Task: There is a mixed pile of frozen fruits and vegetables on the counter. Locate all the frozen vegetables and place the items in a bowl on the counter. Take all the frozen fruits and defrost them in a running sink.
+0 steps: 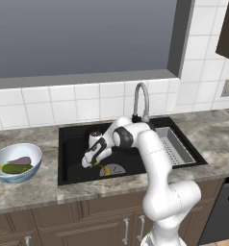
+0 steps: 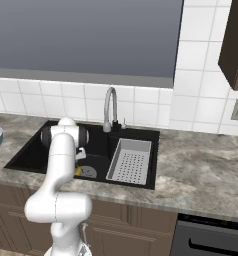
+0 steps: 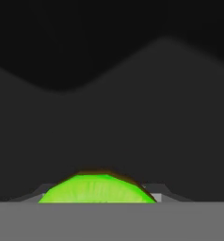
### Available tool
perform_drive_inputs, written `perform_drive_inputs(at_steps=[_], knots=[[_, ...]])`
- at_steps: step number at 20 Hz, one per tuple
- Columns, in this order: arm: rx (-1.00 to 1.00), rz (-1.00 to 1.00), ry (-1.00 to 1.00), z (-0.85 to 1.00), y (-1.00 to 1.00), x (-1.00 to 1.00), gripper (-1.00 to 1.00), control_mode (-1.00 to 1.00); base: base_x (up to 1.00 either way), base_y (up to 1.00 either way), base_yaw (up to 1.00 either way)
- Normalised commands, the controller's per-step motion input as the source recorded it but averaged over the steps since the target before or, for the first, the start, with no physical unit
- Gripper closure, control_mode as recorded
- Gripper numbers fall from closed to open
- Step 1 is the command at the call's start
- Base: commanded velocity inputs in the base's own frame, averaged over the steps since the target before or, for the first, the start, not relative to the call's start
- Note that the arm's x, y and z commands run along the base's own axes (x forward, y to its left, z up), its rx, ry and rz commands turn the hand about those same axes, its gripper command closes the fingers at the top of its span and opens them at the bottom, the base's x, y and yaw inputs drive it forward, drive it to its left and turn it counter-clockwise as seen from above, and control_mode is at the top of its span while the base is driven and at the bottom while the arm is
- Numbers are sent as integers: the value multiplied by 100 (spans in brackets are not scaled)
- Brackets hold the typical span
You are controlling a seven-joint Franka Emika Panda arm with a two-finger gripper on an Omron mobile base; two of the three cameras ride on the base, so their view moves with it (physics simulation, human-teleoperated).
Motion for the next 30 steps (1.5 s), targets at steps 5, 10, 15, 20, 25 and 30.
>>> perform_drive_inputs(at_steps=[5, 10, 15, 20, 25, 30], knots=[[0, 0, 1, -14, 2, 0, 100, -100, 0, 0, 0], [0, 0, 1, -15, 4, 0, -100, -100, 0, 0, 0], [0, 0, 1, -3, 0, 0, -100, -100, 0, 0, 0], [0, 0, 0, 2, 0, -2, -100, -100, 0, 0, 0], [0, 0, 0, 17, 0, -10, -100, -100, 0, 0, 0], [1, 0, 0, 42, -2, -28, -100, -100, 0, 0, 0]])
